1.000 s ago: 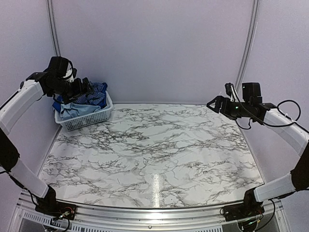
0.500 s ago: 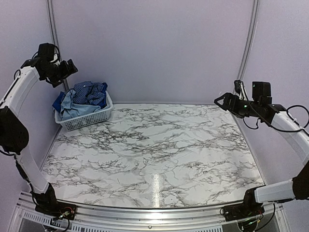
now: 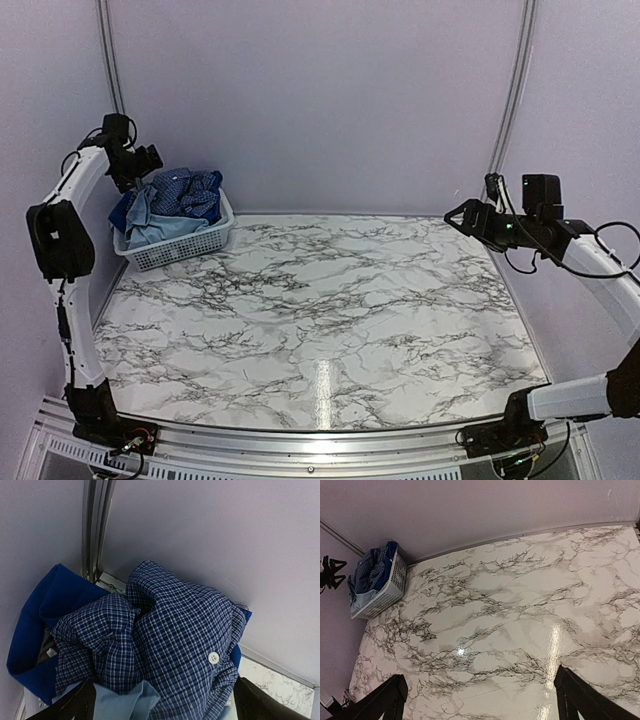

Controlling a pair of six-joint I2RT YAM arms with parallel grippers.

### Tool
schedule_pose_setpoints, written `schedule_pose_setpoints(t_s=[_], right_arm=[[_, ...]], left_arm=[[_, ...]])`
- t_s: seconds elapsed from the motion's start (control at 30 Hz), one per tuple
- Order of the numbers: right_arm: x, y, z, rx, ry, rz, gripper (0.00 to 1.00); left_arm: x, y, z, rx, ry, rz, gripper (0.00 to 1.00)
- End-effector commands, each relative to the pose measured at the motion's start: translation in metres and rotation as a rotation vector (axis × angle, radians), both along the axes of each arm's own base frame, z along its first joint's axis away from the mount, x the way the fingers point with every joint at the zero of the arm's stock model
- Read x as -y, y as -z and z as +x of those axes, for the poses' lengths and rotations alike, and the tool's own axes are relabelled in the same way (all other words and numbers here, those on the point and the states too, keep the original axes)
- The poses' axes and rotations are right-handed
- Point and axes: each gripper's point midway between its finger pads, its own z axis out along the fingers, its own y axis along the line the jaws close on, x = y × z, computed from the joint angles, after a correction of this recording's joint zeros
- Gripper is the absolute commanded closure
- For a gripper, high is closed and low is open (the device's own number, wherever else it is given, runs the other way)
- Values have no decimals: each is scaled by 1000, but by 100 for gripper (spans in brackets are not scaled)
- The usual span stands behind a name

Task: Fold and stack the mixed laundry pile
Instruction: Pick up the crumpled shirt from the bin.

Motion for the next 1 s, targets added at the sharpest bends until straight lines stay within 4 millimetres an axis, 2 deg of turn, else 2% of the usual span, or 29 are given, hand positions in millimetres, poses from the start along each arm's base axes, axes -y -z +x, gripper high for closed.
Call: schedule_pose_setpoints(t_s=[0.0, 0.13, 0.23, 0.3, 0.33, 0.37, 0.43, 0.6, 0.67, 0.73, 0.83, 0.93, 0.97], right_arm=[[3, -2, -2, -15, 18, 18, 1], [4, -1, -2, -29, 27, 22, 1], [4, 0, -2, -37, 36, 26, 1], [5, 1, -1, -41, 40, 29, 1], [5, 1, -1, -40, 40, 30, 2], [5, 1, 0, -39, 41, 30, 1], [5, 2, 1, -41, 42, 29, 1], [5, 3, 2, -41, 41, 22, 2], [5, 4, 3, -43, 39, 23, 1], [4, 6, 4, -47, 36, 24, 1], [2, 8, 6, -54, 27, 31, 1], [1, 8, 8, -55, 21, 39, 1], [0, 8, 8, -55, 18, 42, 1]], left_arm=[[-3, 25, 24, -13, 19, 41, 1], [6, 49, 41, -17, 53, 61, 1], [19, 67, 42, -59, 77, 156, 1], [27, 72, 39, -89, 83, 272, 1], [39, 71, 38, -92, 103, 311, 1], [48, 67, 37, -90, 117, 335, 1], [50, 55, 33, -77, 102, 353, 1], [40, -5, 17, 2, 26, 432, 1], [47, -33, 10, 43, 30, 479, 1], [57, -48, 4, 68, 44, 505, 1], [89, -52, -1, 90, 144, 464, 1], [120, -33, -6, 64, 244, 425, 1], [123, -26, -5, 55, 251, 406, 1]])
